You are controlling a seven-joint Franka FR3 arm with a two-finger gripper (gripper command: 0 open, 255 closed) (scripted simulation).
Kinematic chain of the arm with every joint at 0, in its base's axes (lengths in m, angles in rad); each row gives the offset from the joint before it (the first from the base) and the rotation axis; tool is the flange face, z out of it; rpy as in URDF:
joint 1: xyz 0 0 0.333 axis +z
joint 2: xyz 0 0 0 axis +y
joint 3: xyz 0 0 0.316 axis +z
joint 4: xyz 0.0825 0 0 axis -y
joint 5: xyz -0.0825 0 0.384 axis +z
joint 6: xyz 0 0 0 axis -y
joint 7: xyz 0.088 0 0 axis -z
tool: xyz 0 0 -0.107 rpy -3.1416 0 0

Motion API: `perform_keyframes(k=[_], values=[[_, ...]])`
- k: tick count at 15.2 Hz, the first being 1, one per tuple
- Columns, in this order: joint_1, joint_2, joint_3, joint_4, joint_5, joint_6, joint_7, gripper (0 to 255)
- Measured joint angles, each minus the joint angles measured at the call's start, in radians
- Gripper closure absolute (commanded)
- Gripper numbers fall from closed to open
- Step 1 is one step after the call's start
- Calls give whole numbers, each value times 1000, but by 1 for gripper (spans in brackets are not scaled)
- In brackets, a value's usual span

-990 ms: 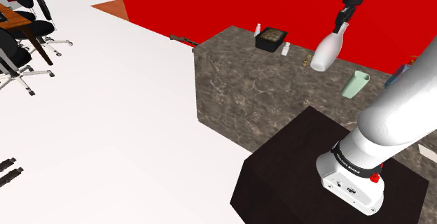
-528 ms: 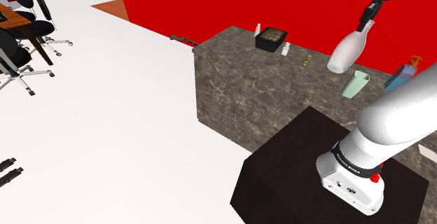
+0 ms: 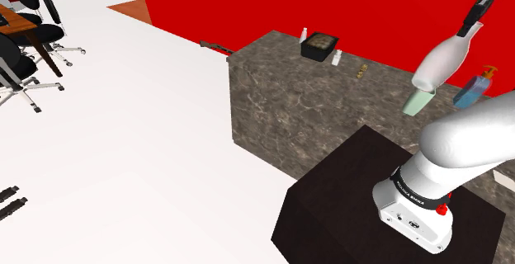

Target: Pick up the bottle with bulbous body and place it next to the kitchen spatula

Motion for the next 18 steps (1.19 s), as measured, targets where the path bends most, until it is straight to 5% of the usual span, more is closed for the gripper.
perform_keyframes(k=[18], values=[[-157,-252,-73,148,-186,-312,-283,255]])
